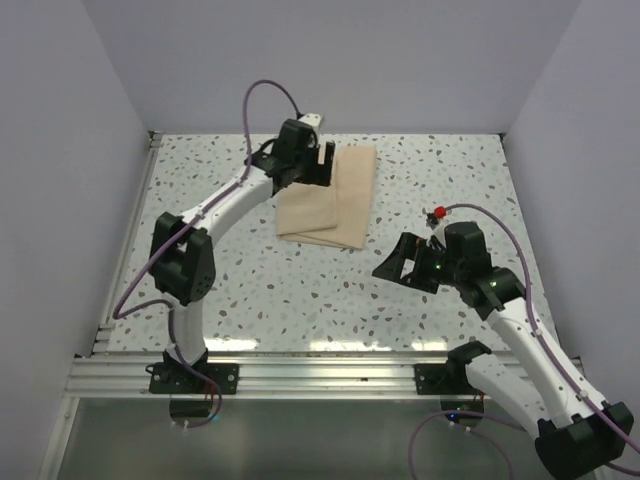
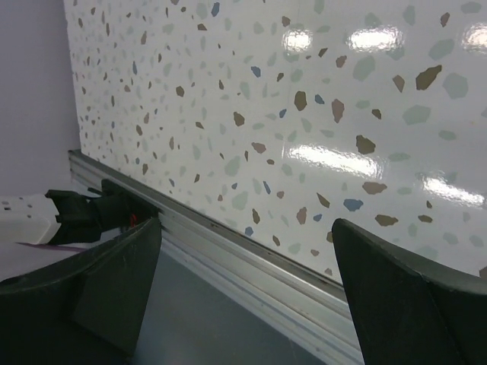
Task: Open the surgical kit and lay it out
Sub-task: Open the surgical kit at the center of the board.
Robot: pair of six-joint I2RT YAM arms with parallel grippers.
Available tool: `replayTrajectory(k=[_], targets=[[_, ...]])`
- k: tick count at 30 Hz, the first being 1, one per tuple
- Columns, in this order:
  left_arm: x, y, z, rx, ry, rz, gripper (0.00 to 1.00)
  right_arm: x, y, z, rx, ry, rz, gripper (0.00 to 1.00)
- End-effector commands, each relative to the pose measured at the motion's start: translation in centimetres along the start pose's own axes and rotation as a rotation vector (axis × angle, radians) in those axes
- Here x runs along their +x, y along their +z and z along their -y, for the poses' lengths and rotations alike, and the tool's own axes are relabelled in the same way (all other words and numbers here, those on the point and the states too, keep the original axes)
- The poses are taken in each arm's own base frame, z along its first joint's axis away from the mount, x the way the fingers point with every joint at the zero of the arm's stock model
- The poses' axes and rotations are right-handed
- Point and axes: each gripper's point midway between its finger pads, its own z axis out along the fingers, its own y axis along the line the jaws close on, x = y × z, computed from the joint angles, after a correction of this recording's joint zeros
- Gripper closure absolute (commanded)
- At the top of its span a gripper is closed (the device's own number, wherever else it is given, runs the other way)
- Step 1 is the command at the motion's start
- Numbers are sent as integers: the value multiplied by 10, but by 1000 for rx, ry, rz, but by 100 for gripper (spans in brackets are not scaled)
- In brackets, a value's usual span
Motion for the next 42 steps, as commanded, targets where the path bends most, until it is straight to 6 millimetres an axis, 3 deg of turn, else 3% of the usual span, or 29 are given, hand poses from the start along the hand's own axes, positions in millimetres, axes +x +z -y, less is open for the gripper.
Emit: replayTrajectory(k=[1,5,9,14,23,34,39,42], targets=[[26,8,-20,-279,188,-99,14,-10,-20,3,76,-44,52,2],[47,21,-9,-343,264,-144,25,-7,-24,11,122,-49,43,2],[69,32,16,-335,354,-167,25,-8,-27,12,130,-56,51,2],[99,52,25,-331,385,-231,26,-5,-24,17,151,-49,29,2],[95,43,65,-251,402,-195,26,-4,-18,24,184,-41,10,2],[122,44,27,-422,484,-277,41,-6,-8,27,195,-21,-3,3],[121,49,24,-431,505,-283,46,-7,-5,29,199,-9,-4,3],[119,51,25,-413,506,-284,57,-7,-3,30,202,-3,-7,3]])
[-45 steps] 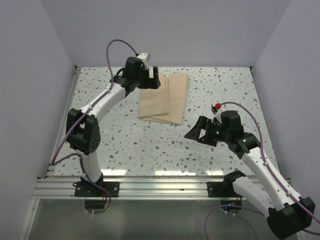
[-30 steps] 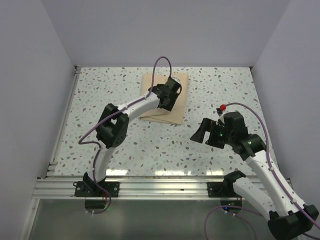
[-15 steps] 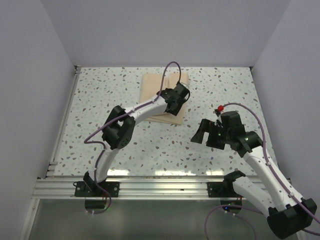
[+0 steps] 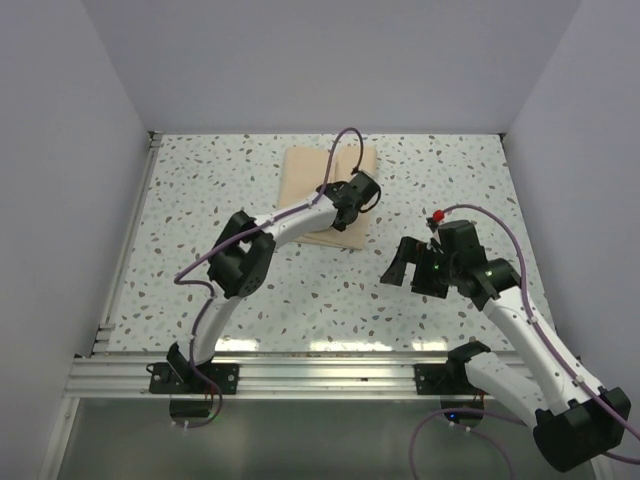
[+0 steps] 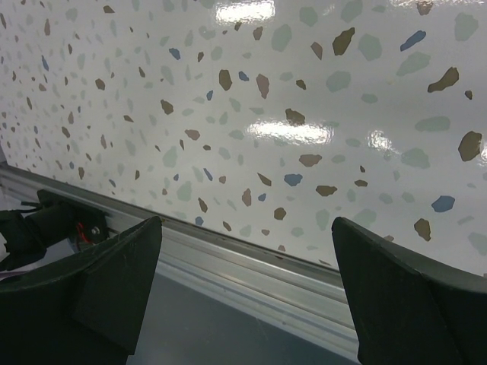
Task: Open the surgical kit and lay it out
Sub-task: Open the surgical kit at the center of the board.
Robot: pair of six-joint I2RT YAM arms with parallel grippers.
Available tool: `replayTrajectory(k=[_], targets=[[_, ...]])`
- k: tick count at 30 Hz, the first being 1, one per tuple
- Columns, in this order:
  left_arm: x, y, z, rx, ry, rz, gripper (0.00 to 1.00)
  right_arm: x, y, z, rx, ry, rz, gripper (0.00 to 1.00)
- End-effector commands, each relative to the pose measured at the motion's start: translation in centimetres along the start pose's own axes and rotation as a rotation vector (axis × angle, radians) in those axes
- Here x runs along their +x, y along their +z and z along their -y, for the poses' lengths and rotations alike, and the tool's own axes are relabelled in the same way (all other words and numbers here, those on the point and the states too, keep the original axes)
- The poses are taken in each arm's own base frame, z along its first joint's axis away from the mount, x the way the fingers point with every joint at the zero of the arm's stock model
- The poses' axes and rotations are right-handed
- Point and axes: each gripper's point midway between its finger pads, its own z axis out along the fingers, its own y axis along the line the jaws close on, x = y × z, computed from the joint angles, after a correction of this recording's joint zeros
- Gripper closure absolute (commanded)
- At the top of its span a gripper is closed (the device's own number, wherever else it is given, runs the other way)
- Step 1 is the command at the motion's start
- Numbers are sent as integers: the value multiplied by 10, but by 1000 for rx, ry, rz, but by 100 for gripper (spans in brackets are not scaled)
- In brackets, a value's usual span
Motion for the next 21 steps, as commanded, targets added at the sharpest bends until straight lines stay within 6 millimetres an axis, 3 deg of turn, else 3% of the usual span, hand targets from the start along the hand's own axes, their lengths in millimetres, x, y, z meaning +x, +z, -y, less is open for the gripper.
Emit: replayTrajectory(k=[1,3,4,6,9,11,12,13,14,15,16,17,18,19,20,21], targets=[[-8,0,-9,-12,24,1,66,-13,-2,-8,-18,2,42,2],[-13,-1,-11,7,8,9,80,-13,-1,-7,-14,10,41,2],[-16,-3,-10,36,-6,10,98,-14,0,-8,-18,10,46,2],[-32,-13,-25,48,-61,35,100,-15,2,-9,-18,14,44,3],[-62,-35,-71,51,-189,103,100,-28,3,-17,-25,-6,55,2],[-64,-39,-122,-1,-290,104,100,-43,3,-24,-26,-40,72,3],[-67,-53,-150,-34,-343,123,100,-57,5,-35,-30,-57,71,3],[-58,-50,-189,-82,-426,108,100,-66,5,-42,-34,-71,73,3],[-46,-60,-214,-109,-472,102,100,-87,-2,-59,-60,-101,102,3],[-36,-62,-232,-129,-532,94,100,-93,12,-60,-40,-102,60,4],[-16,-58,-268,-172,-604,67,100,-103,16,-67,-43,-110,54,5],[10,-49,-276,-186,-634,21,100,-110,19,-75,-55,-129,46,5],[18,-62,-291,-194,-682,40,98,-129,29,-87,-58,-137,45,6],[35,-58,-305,-193,-735,21,81,-136,34,-92,-53,-144,35,7],[59,-49,-299,-189,-737,-27,56,-141,39,-101,-59,-164,28,7],[66,-55,-301,-185,-748,-22,1,-161,38,-119,-74,-190,63,7]])
